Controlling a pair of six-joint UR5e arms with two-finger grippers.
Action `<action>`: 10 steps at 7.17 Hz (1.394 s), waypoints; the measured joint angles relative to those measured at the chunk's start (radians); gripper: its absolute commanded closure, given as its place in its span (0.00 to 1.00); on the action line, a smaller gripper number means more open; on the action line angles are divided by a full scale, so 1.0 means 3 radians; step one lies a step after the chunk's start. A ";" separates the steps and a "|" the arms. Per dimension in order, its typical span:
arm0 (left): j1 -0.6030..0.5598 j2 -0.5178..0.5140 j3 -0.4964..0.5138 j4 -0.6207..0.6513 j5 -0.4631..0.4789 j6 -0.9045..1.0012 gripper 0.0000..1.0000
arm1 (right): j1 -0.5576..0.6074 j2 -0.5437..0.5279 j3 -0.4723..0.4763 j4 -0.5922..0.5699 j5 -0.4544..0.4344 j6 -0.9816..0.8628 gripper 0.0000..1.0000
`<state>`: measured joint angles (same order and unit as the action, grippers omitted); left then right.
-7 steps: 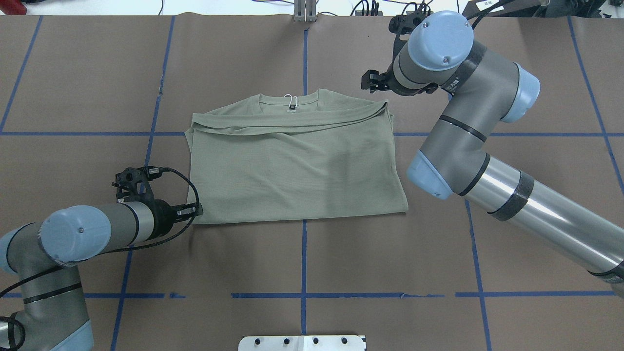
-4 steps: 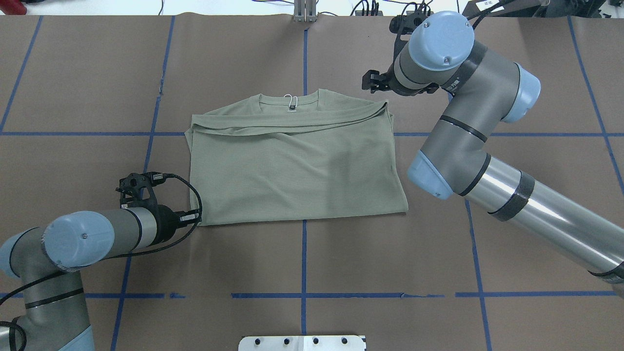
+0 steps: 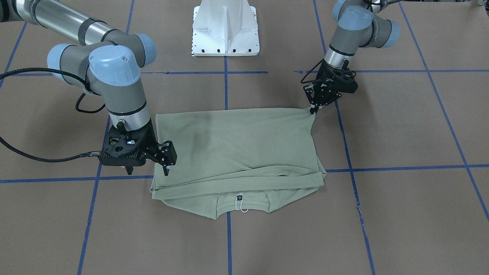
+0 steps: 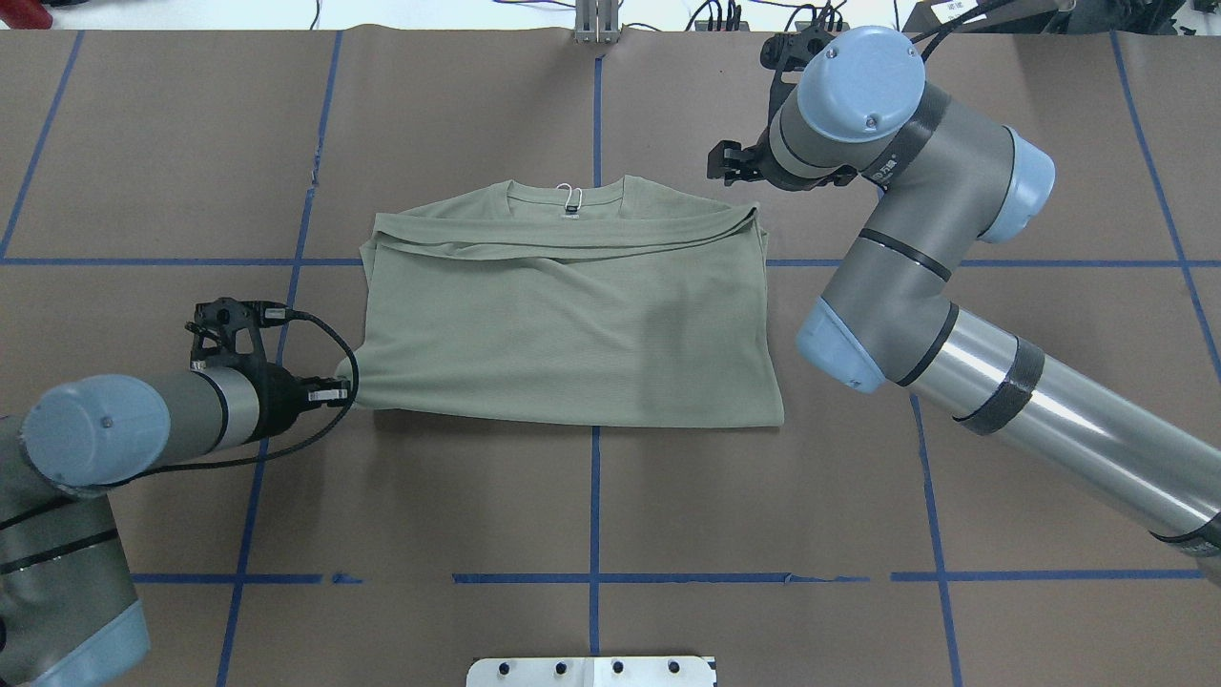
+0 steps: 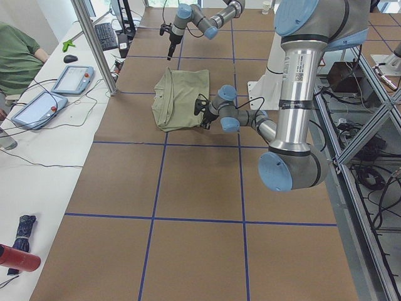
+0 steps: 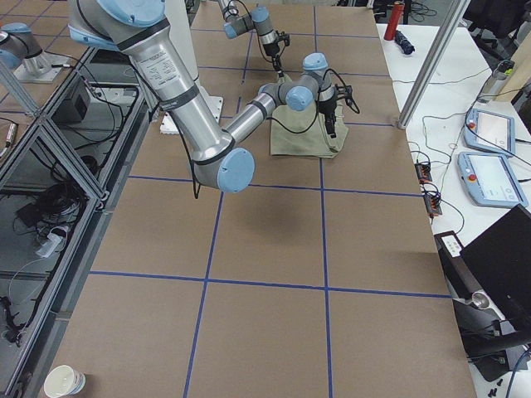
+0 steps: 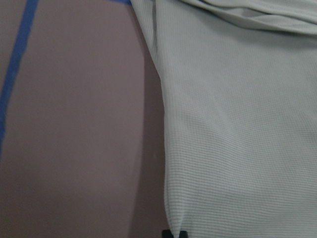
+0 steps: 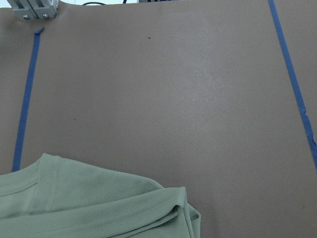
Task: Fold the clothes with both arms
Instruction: 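Pull the shirt edge with the left gripper away from the robot, rotating the shirt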
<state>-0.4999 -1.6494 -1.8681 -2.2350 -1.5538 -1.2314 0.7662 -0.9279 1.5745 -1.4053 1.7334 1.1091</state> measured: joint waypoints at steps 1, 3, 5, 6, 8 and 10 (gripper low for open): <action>-0.0273 -0.0025 0.0106 0.0003 -0.0008 0.0331 1.00 | -0.0006 0.0000 0.0001 0.0000 -0.0001 0.0005 0.00; -0.0819 -0.0485 0.0701 0.0006 -0.0019 0.0934 1.00 | -0.0013 0.0000 0.0008 0.0001 -0.0004 0.0009 0.00; -0.1197 -0.1448 0.1905 -0.0040 -0.0022 0.1326 1.00 | -0.0030 0.0005 0.0029 0.0001 -0.0001 0.0013 0.00; -0.1311 -0.1823 0.2432 -0.0142 -0.0043 0.1475 1.00 | -0.0039 0.0008 0.0039 0.0001 0.0000 0.0015 0.00; -0.1483 -0.2068 0.2884 -0.0394 -0.0144 0.1853 0.00 | -0.0068 0.0032 0.0036 0.0000 -0.0001 0.0125 0.03; -0.1614 -0.1904 0.2684 -0.0692 -0.0683 0.1952 0.00 | -0.0137 0.0259 -0.0156 0.0017 -0.0011 0.0597 0.23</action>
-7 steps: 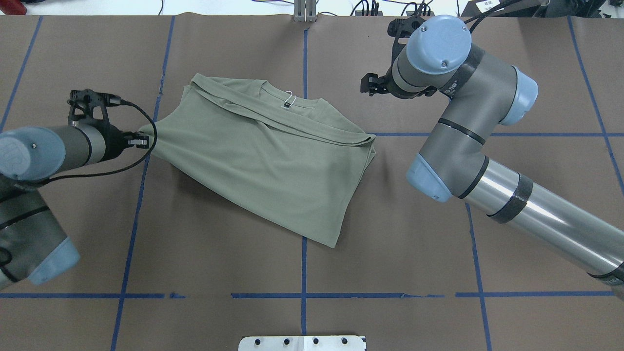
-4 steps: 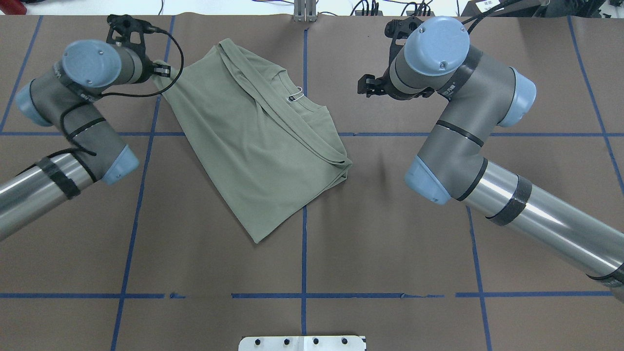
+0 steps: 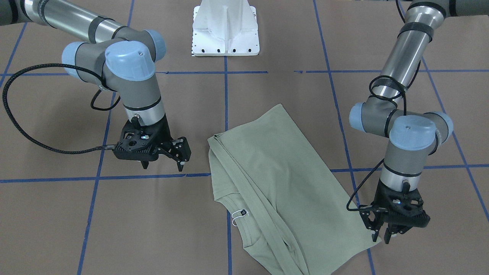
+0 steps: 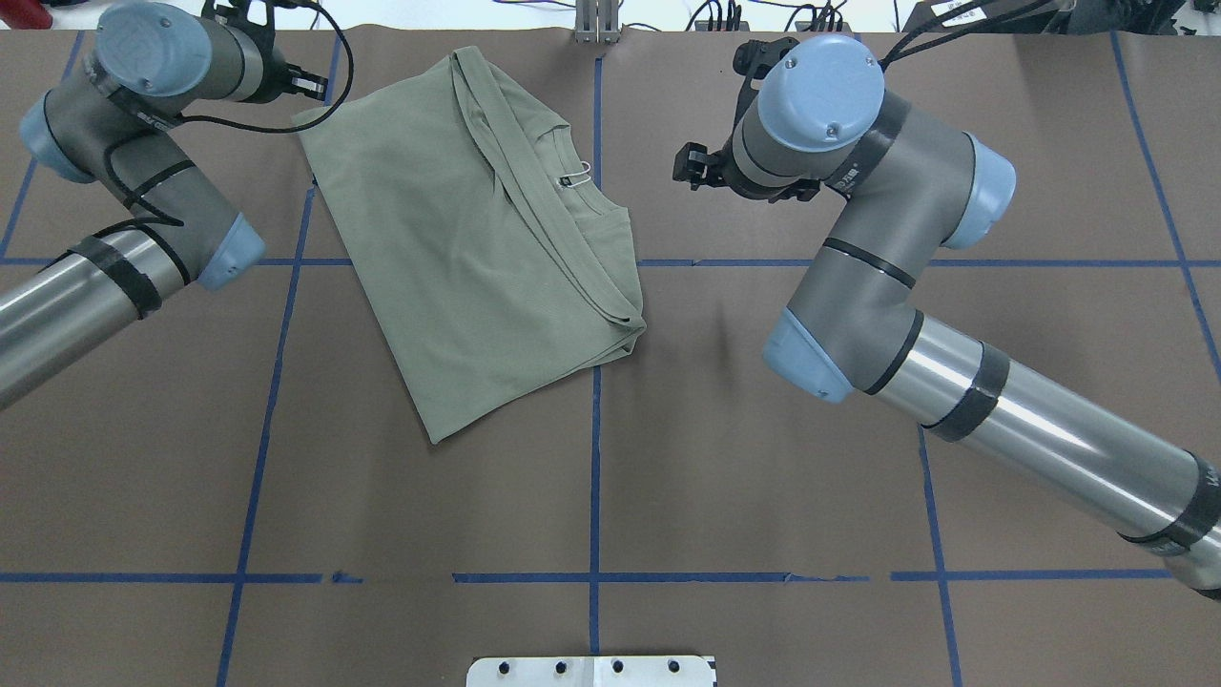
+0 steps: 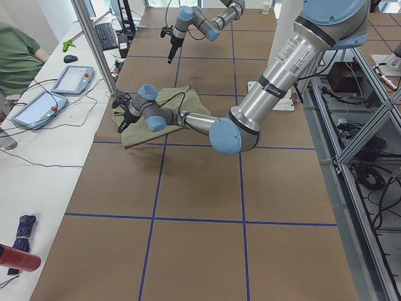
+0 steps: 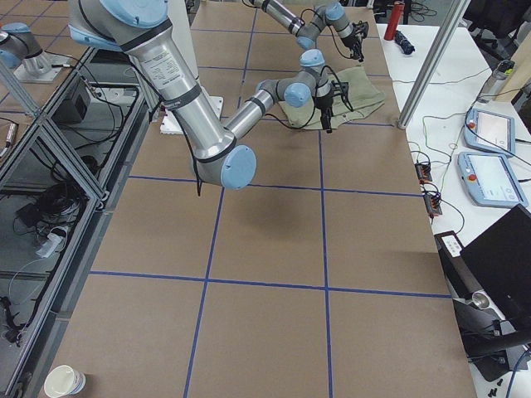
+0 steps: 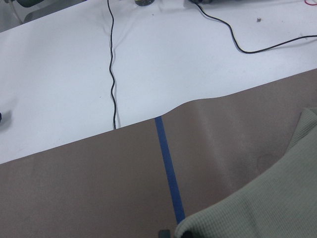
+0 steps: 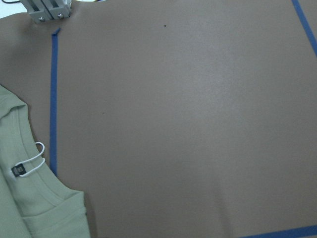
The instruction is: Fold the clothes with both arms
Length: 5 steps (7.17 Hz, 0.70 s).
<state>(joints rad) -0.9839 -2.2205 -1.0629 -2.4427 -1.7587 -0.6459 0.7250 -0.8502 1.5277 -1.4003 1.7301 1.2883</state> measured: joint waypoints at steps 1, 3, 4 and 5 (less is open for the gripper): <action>-0.0085 0.0158 -0.0220 -0.0078 -0.0387 -0.0025 0.00 | -0.0055 0.0186 -0.0238 0.0137 -0.0024 0.0342 0.27; -0.0128 0.0427 -0.0619 -0.0121 -0.0657 -0.0218 0.00 | -0.0185 0.0536 -0.0853 0.0589 -0.0164 0.0863 0.35; -0.0116 0.0471 -0.0701 -0.0125 -0.0685 -0.0356 0.00 | -0.0262 0.0629 -0.1041 0.0679 -0.0238 0.0962 0.35; -0.0091 0.0489 -0.0747 -0.0128 -0.0693 -0.0477 0.00 | -0.0338 0.0662 -0.1137 0.0706 -0.0297 0.1001 0.35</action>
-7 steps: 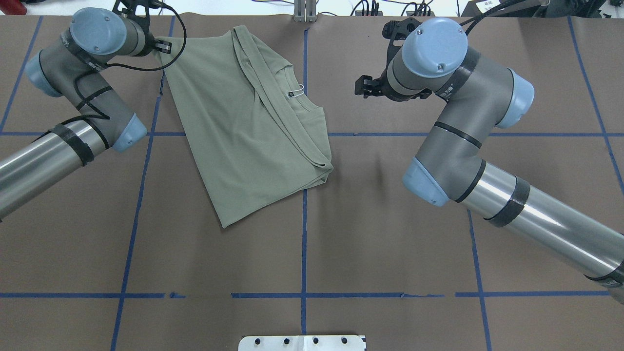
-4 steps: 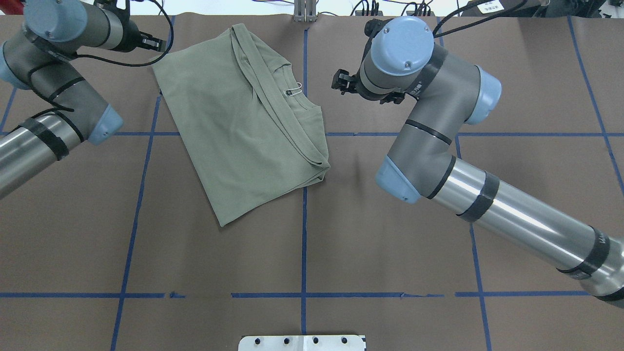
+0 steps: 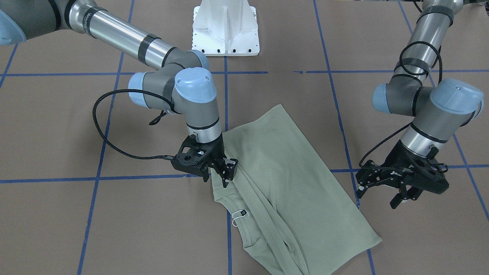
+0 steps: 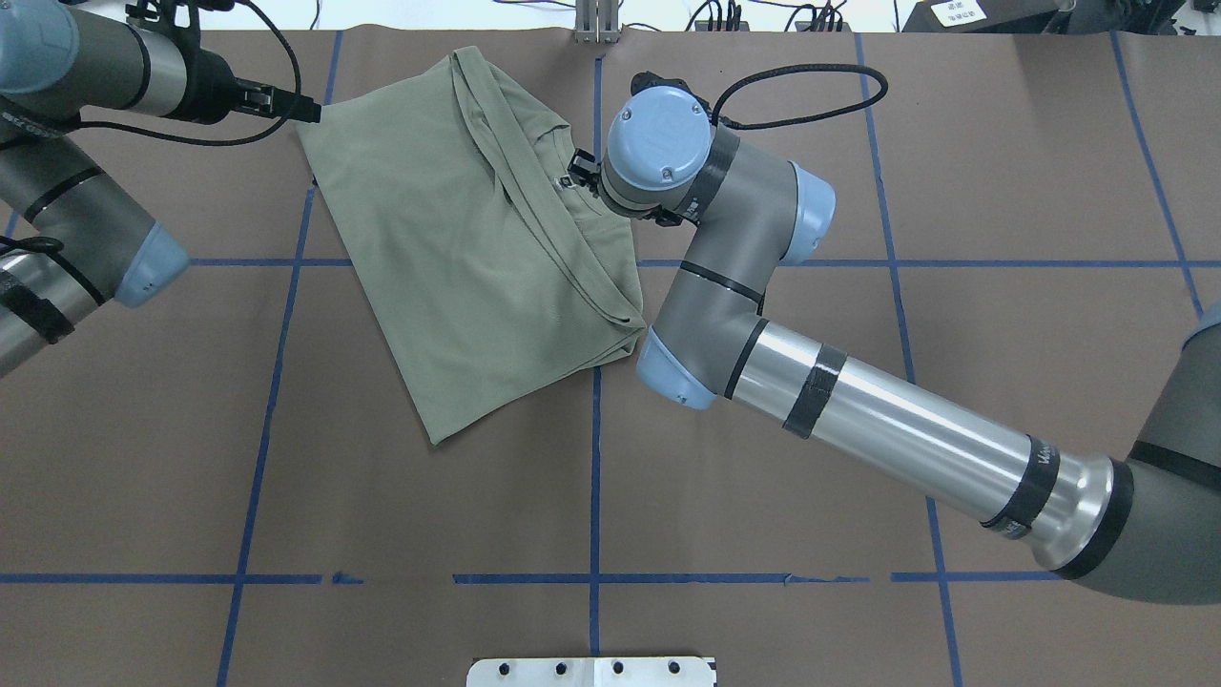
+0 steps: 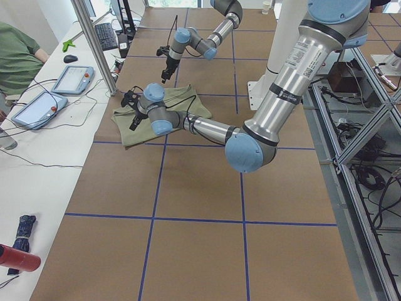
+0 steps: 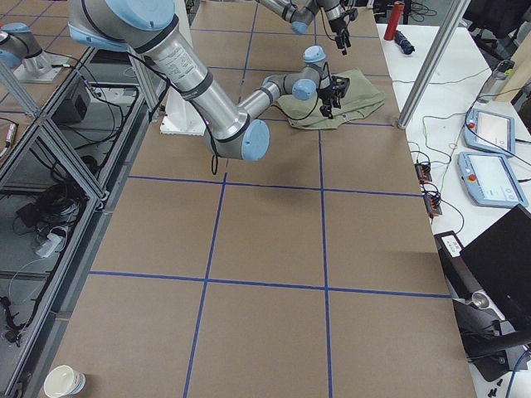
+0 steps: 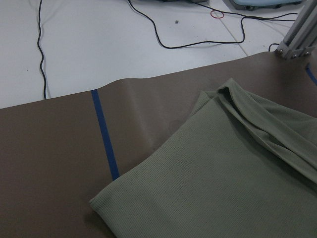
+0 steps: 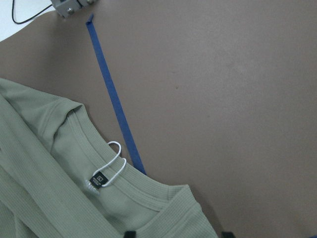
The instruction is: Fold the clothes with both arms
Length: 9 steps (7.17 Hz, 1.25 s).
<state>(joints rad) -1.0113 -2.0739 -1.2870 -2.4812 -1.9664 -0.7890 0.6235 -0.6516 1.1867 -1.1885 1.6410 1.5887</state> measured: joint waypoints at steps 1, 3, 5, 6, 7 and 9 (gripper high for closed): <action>0.0025 0.0010 -0.0023 -0.0002 0.0000 -0.0066 0.00 | -0.0062 0.0000 -0.0041 -0.0002 -0.0029 0.0006 0.35; 0.0049 0.0014 -0.0031 -0.0002 0.0004 -0.0100 0.00 | -0.0161 -0.0056 -0.0059 -0.0038 -0.0043 -0.0021 0.37; 0.0075 0.0018 -0.0022 -0.0002 0.0005 -0.0097 0.00 | -0.0206 -0.0081 -0.0059 -0.0103 -0.0048 -0.0046 0.39; 0.0083 0.0019 -0.0018 -0.0003 0.0007 -0.0096 0.00 | -0.0213 -0.0085 -0.0059 -0.0121 -0.0049 -0.0054 0.41; 0.0088 0.0020 -0.0015 -0.0003 0.0011 -0.0094 0.00 | -0.0217 -0.0085 -0.0059 -0.0150 -0.0050 -0.0065 0.53; 0.0094 0.0020 -0.0011 -0.0003 0.0014 -0.0091 0.00 | -0.0219 -0.0084 -0.0054 -0.0205 -0.0050 -0.0081 1.00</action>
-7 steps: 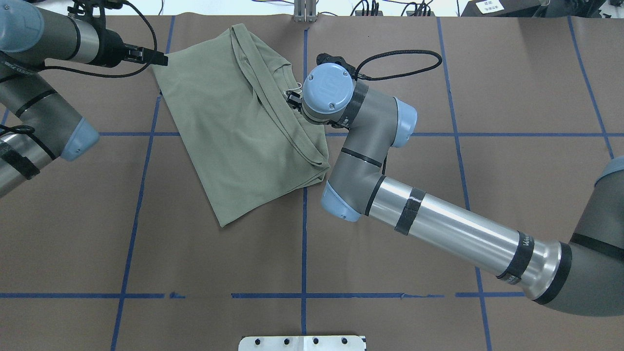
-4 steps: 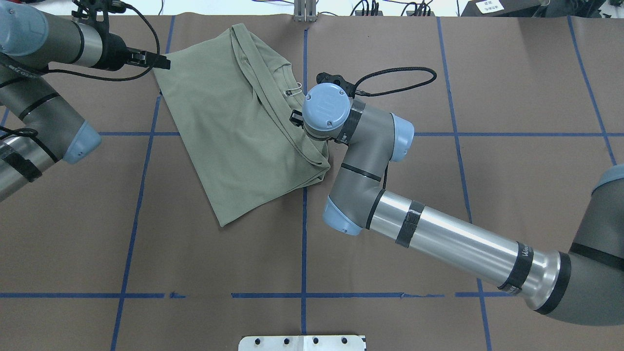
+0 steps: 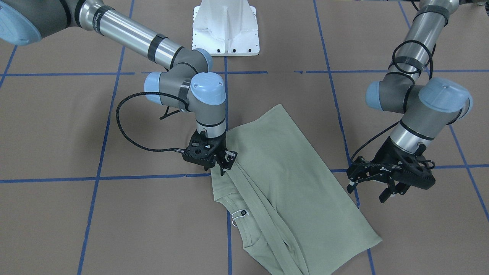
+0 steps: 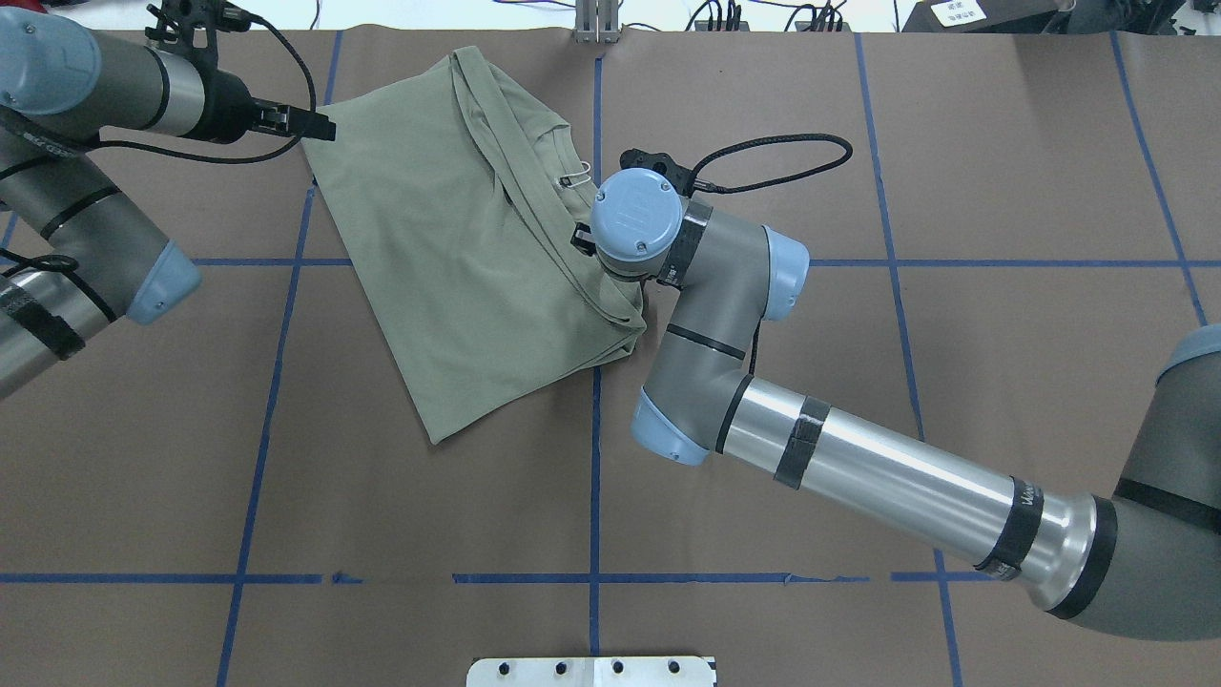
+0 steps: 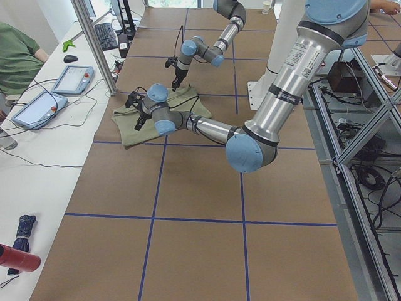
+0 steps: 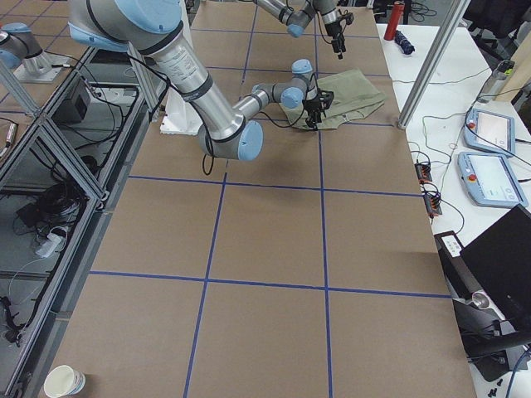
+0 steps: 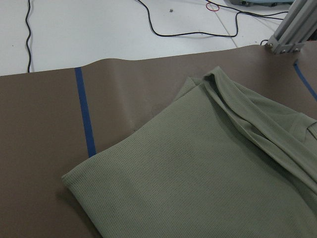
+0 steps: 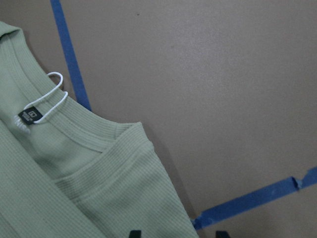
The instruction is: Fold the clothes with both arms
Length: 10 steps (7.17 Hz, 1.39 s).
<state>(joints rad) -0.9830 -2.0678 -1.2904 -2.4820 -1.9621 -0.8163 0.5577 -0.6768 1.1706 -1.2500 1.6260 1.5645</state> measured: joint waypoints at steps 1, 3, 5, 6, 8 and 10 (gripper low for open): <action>0.0002 0.0000 0.0001 0.0000 0.0000 0.0000 0.00 | -0.0001 0.0004 0.0002 -0.0013 -0.0001 0.0002 1.00; 0.0007 0.0000 0.0000 0.0000 0.0000 -0.0001 0.00 | -0.0003 0.0015 0.0014 -0.0069 -0.0004 0.0009 1.00; 0.0017 0.0000 -0.0005 0.0000 0.0000 -0.0022 0.00 | -0.0002 -0.0051 0.0183 -0.0181 -0.0001 0.0006 1.00; 0.0029 0.0000 -0.0007 0.0000 0.0000 -0.0029 0.00 | -0.0011 -0.0236 0.0550 -0.0355 0.0001 0.0004 1.00; 0.0046 -0.0001 -0.0017 0.0000 -0.0002 -0.0047 0.00 | -0.0266 -0.0802 0.1574 -0.0802 -0.0150 0.0042 1.00; 0.0063 -0.0004 -0.0026 -0.0001 -0.0008 -0.0081 0.00 | -0.0736 -0.1270 0.2336 -0.1078 -0.0528 0.0262 1.00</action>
<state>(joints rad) -0.9641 -2.0691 -1.2983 -2.4823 -1.9647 -0.8406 0.3370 -1.0577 1.8715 -1.5736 1.4678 1.6433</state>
